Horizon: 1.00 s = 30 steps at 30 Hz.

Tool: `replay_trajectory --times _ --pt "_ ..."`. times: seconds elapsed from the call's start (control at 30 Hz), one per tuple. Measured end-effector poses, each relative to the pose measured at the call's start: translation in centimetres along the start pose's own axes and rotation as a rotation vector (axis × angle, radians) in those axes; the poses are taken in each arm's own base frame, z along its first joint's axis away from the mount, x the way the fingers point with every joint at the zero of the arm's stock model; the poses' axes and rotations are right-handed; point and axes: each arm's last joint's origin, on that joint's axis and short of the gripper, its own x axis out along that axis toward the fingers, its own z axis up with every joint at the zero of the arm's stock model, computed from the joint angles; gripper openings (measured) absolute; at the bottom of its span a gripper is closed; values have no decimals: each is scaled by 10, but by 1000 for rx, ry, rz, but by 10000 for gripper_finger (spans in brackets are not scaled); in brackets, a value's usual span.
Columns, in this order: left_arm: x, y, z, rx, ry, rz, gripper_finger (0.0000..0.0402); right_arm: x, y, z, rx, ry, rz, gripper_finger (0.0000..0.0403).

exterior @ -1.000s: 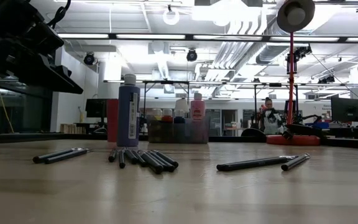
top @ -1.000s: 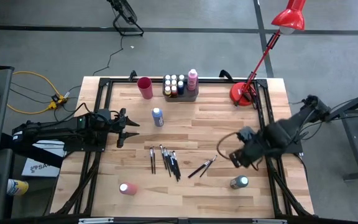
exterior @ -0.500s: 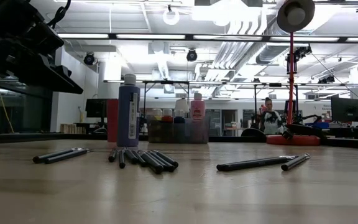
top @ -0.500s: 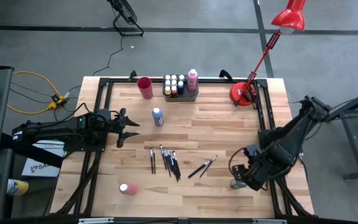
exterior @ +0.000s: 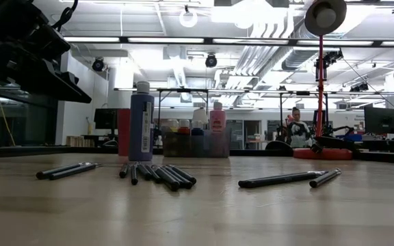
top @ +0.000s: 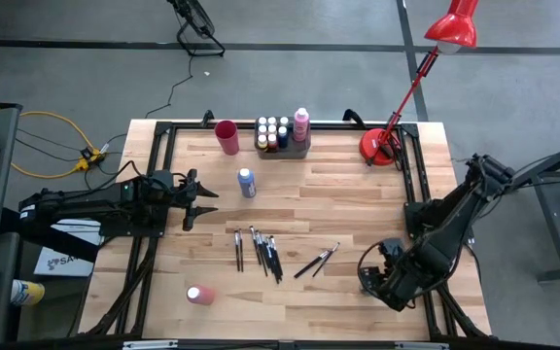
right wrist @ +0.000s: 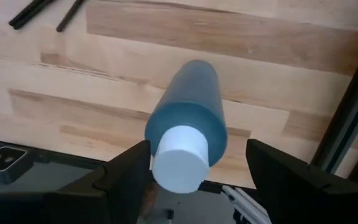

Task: Pick & Place Paint Supplies
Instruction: Put the dark blue pain bottle into the black bin

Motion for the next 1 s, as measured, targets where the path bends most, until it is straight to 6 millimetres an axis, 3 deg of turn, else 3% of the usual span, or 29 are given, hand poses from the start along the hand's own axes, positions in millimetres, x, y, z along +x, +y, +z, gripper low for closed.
replay_trajectory --times 0.27,0.67,1.0 --pt "0 0 0 0 0 0 186 8 3 -2 1 -22 -23 247" --pt "0 0 0 0 0 0 186 6 2 -1 -17 -41 -20 115" --pt "0 0 0 0 0 0 186 -1 6 -1 -67 -97 24 113"
